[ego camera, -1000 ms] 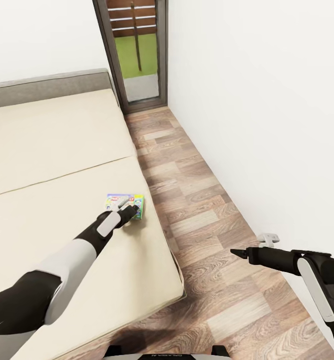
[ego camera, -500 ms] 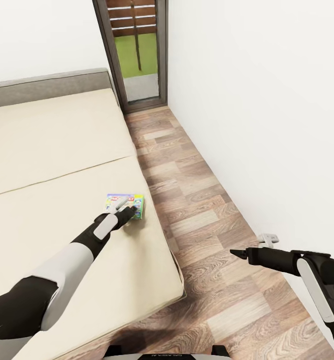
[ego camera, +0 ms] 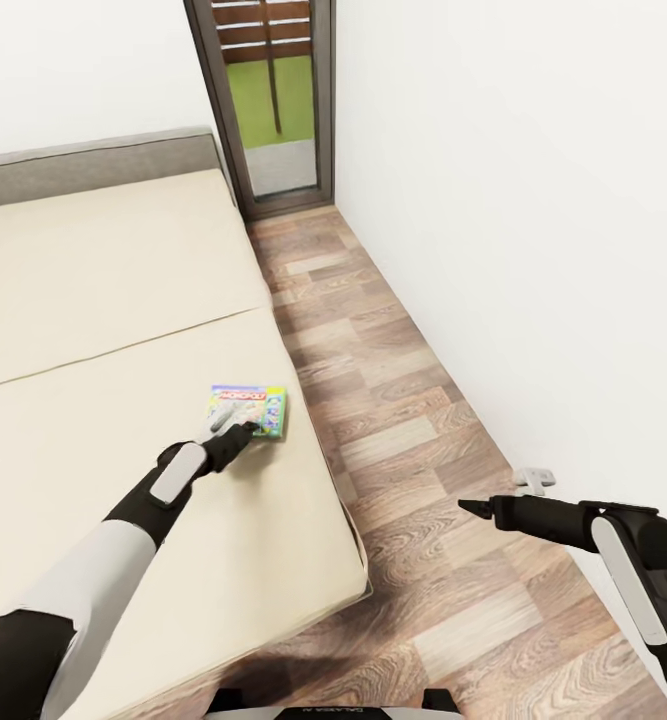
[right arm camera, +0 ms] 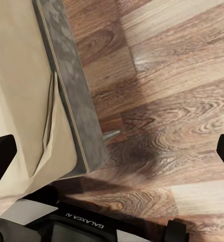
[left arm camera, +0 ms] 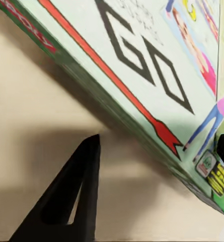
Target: Put all the toys in the child's room - the three board games (two on the bed and one on the table), the two jigsaw puzzles on the table, and the tennis ball on the table - inside the toy box on the table in the child's room.
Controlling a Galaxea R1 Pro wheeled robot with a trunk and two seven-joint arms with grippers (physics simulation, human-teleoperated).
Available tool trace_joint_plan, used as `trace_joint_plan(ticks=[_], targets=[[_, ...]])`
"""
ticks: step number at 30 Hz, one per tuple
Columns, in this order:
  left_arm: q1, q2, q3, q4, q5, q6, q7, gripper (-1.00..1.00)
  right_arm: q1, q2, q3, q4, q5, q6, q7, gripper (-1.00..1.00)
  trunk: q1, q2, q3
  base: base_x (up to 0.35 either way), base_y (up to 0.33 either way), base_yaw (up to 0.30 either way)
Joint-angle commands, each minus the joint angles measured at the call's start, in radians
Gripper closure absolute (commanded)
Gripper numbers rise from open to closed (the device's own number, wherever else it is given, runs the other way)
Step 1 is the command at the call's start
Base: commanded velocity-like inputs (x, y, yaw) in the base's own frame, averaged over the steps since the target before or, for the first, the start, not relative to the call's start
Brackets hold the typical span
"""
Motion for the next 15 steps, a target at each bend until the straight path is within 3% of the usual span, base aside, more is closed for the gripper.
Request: trace_joint_plan(ticks=[1, 5, 15], targets=[[0.015, 0.015, 0.005, 0.005, 0.001, 0.014, 0.013, -1.0, -0.001, 0.001, -0.001, 0.0, 0.009, 0.004, 0.01, -1.0, 0.017, 0.0, -0.001, 0.0, 0.0, 0.0], [0.042, 0.045, 0.041, -0.065, 0.014, 0.048, 0.015, -1.0, -0.001, 0.002, 0.0, 0.0, 0.008, 0.004, 0.01, -1.0, 0.017, 0.0, -0.001, 0.0, 0.0, 0.0], [0.052, 0.074, 0.1, -0.121, 0.017, 0.096, 0.019, -1.0, 0.0, 0.005, 0.003, 0.0, 0.009, 0.004, 0.009, -1.0, 0.017, 0.0, -0.001, 0.0, 0.0, 0.0]])
